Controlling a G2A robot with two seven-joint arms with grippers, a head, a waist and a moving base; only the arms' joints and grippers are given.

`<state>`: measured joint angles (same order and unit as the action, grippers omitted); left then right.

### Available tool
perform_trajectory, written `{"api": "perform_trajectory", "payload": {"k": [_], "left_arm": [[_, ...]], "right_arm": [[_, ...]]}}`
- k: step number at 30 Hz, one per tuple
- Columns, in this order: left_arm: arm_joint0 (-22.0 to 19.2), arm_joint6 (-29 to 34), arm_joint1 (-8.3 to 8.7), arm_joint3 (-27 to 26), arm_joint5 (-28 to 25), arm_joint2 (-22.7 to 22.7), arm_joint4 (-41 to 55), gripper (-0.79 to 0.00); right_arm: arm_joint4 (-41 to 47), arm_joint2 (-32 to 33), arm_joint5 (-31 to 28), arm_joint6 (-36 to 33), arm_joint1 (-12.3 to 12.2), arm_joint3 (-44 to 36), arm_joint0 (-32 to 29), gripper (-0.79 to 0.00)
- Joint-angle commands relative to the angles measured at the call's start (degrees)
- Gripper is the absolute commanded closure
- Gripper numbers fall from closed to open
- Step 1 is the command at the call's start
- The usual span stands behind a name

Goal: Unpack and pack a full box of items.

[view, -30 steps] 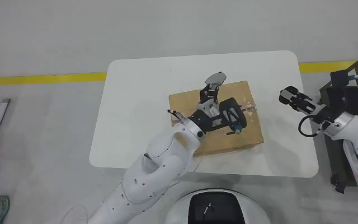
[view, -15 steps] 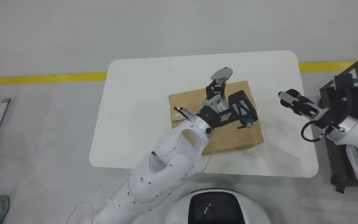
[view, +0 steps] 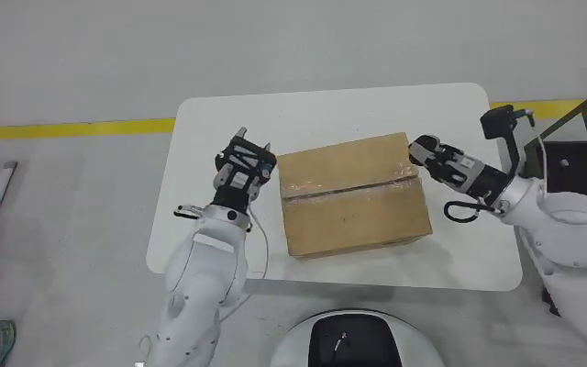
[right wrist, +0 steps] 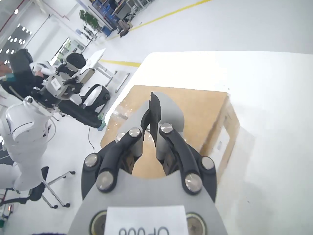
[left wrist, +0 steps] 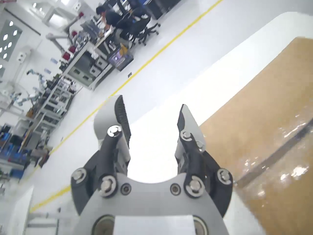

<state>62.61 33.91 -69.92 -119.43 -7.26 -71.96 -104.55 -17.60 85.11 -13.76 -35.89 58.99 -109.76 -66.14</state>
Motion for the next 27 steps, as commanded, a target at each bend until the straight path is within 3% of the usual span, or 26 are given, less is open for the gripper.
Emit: {"api": "perform_trajectory", "payload": {"k": [1,11,12,13,14,15,20,27], "left_arm": [[3.05,1.36,0.24,-0.76,0.57,-3.18,-0.12,0.0],[13.18,3.86,0.79,-4.27,2.27,-13.71,0.52,0.0],[13.73,3.78,0.82,-4.48,2.2,-14.44,0.66,-0.071],[14.16,3.64,0.83,-4.68,2.06,-14.99,0.89,-0.259],[14.51,3.58,0.84,-4.85,1.87,-15.4,1.1,-0.489],[14.77,3.76,0.83,-4.96,1.88,-15.8,1.19,-0.785],[14.98,3.8,0.82,-5.28,1.26,-16.42,1.77,-0.785],[14.98,3.8,0.82,-5.28,1.26,-16.42,1.77,-0.785]], "right_arm": [[-1.83,-4.31,-0.52,-0.45,0.34,0.57,2.84,0.0],[-0.04,-26.39,0.31,0.6,4.51,10.42,18.08,0.0],[1.03,-28.15,0.3,0.86,5.06,11.65,19.52,0.0],[1.63,-29.75,0.31,1.1,5.59,12.9,20.94,0.0],[2.68,-31.38,0.2,1.23,6.16,14.15,22.28,0.0],[3.88,-32.85,0.08,1.4,6.73,15.46,23.53,0.0],[8.97,-39.03,-0.83,1.42,9.47,22.36,28.78,0.0],[8.26,-43.57,-0.23,1.54,11.93,29.83,32.43,0.0]]}}
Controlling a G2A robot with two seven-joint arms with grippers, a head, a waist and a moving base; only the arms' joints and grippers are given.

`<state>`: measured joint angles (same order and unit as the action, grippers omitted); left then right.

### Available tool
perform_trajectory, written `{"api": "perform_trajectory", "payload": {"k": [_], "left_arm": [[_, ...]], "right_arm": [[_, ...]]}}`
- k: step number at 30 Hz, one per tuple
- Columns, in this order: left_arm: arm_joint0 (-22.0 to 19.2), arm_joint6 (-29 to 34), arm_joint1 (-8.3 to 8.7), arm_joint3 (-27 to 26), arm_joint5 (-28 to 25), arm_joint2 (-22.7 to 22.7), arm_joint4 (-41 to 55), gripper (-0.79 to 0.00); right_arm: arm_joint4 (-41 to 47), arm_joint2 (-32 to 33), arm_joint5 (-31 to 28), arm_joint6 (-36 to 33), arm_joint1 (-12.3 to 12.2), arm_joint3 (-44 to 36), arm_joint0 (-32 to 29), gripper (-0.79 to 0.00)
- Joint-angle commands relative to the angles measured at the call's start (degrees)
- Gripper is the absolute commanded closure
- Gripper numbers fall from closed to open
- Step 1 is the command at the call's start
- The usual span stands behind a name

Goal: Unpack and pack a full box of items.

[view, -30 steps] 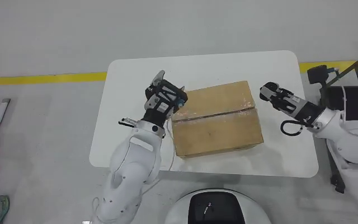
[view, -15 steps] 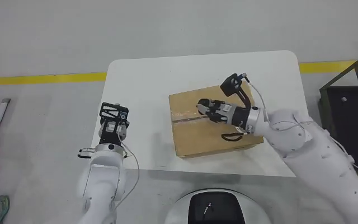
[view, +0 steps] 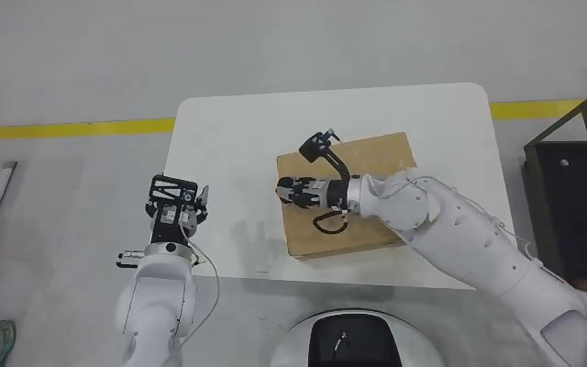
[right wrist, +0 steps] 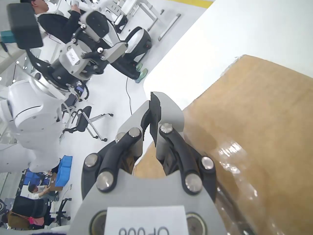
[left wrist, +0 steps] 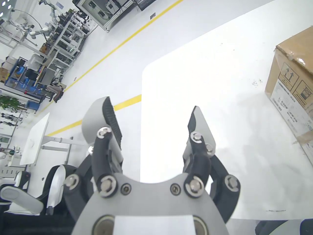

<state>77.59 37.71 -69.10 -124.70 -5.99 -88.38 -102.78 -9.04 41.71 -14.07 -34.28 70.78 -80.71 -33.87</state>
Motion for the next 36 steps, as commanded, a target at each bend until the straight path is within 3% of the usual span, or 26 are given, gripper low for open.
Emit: {"api": "perform_trajectory", "payload": {"k": [1,10,19,36], "left_arm": [[0.0,0.0,0.0,0.0,0.0,0.0,0.0,-0.785],[0.0,0.0,0.0,0.0,0.0,0.0,0.0,-0.785],[0.0,0.0,0.0,0.0,0.0,0.0,0.0,-0.785],[0.0,0.0,0.0,0.0,0.0,0.0,0.0,-0.785]], "right_arm": [[-0.4,-0.24,0.06,-0.09,0.27,1.3,0.19,0.0],[-0.99,4.49,2.74,-3.17,-0.89,0.36,-2.97,0.0],[1.37,12.22,3.29,-11.85,-3.48,-5.72,-9.16,0.0],[2.21,27.53,5.85,-15.55,-7.23,-11.12,-19.63,0.0]]}}
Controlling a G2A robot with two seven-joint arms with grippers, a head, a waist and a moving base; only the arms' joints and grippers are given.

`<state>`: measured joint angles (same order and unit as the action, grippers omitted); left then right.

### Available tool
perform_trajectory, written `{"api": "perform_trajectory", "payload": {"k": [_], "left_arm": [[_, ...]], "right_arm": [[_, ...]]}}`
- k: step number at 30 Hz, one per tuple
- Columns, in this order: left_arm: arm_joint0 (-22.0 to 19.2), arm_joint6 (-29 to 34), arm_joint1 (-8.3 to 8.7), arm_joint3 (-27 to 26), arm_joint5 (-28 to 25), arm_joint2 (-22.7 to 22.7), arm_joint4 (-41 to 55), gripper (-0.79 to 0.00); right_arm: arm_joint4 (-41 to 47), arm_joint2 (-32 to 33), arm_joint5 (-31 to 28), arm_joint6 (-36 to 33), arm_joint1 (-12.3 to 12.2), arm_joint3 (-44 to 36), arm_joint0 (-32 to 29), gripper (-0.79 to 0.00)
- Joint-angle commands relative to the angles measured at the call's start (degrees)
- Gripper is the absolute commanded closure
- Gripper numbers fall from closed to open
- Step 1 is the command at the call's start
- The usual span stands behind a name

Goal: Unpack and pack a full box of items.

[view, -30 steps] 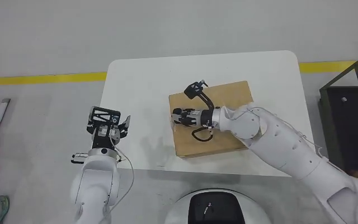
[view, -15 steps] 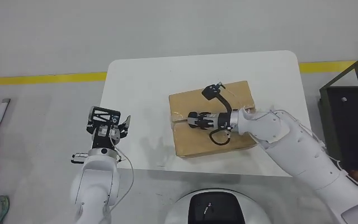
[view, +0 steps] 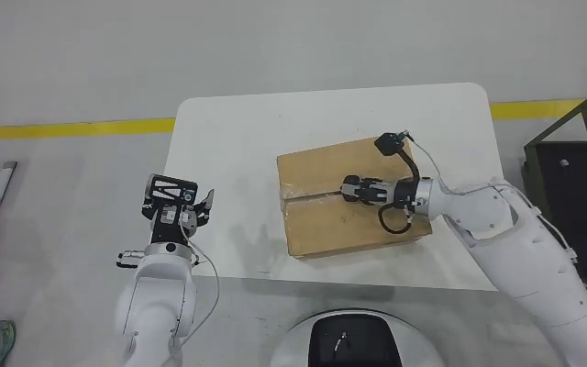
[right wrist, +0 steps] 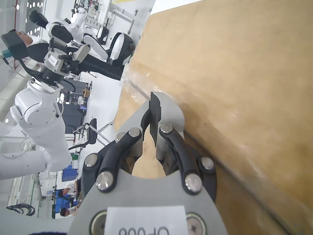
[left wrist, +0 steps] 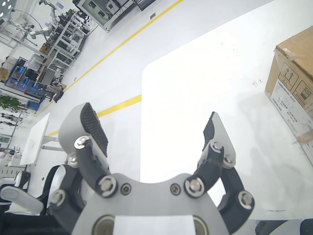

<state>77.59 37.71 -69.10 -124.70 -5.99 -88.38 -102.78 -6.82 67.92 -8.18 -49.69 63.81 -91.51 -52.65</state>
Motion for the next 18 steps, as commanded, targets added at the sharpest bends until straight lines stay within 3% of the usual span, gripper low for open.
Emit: {"api": "perform_trajectory", "payload": {"k": [1,13,18], "left_arm": [[0.0,0.0,0.0,0.0,0.0,0.0,0.0,-0.785],[0.0,0.0,0.0,0.0,0.0,0.0,0.0,-0.785],[0.0,0.0,0.0,0.0,0.0,0.0,0.0,-0.785]], "right_arm": [[0.01,2.64,-0.11,-0.29,-0.55,-0.75,-1.82,0.0],[2.62,21.91,0.44,-1.42,-3.81,-6.12,-15.95,0.0],[9.13,29.62,-0.02,-0.34,-4.42,-9.79,-20.64,0.0]]}}
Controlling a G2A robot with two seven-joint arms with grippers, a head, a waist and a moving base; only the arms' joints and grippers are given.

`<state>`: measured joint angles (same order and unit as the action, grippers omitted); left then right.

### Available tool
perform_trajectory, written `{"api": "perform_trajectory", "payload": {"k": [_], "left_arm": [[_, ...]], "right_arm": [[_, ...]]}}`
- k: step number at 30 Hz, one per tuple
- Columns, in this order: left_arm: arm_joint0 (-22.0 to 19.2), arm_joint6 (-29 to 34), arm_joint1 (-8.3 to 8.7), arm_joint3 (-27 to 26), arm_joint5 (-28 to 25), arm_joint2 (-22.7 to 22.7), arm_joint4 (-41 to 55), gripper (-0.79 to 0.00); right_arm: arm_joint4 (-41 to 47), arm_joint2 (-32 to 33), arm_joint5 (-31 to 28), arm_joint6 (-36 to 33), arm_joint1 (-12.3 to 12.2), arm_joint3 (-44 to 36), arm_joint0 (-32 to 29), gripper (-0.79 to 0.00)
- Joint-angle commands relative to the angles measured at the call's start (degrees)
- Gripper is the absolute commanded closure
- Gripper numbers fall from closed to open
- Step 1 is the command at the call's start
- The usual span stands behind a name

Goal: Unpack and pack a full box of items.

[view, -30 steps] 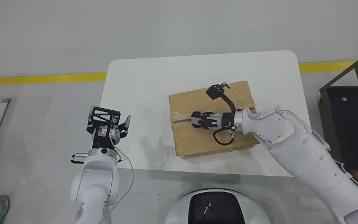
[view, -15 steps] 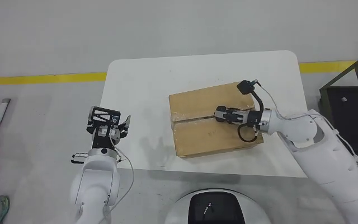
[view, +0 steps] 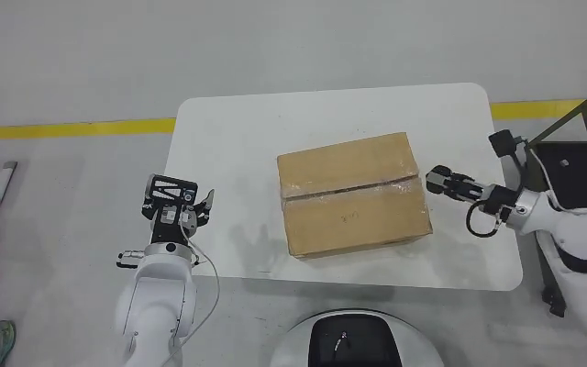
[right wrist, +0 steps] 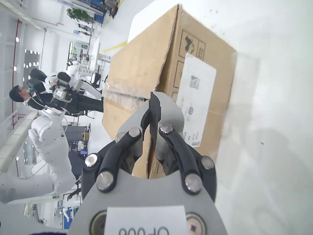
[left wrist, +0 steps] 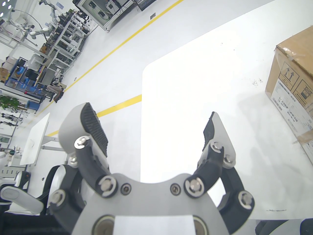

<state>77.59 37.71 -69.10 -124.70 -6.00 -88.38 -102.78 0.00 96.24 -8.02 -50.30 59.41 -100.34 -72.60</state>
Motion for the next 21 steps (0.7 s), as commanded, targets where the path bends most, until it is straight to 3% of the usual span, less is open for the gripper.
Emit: {"api": "perform_trajectory", "payload": {"k": [1,6,11,17,21], "left_arm": [[0.0,0.0,0.0,0.0,0.0,0.0,0.0,-0.785],[0.0,0.0,0.0,0.0,0.0,0.0,0.0,-0.785],[0.0,0.0,0.0,0.0,0.0,0.0,0.0,-0.785],[0.0,0.0,0.0,0.0,0.0,0.0,0.0,-0.785],[0.0,0.0,0.0,0.0,0.0,0.0,0.0,-0.785]], "right_arm": [[3.9,2.08,-0.57,0.43,-0.05,-2.35,-1.04,0.0],[6.48,-1.35,-1.53,0.15,0.05,-8.81,1.95,0.0],[3.74,-15.72,-0.15,-0.67,1.11,-7.5,12.7,0.0],[2.23,-36.37,1.71,1.97,4.8,3.44,27.67,0.0],[5.56,-45.92,1.82,4.84,7.95,12.21,34.46,0.0]]}}
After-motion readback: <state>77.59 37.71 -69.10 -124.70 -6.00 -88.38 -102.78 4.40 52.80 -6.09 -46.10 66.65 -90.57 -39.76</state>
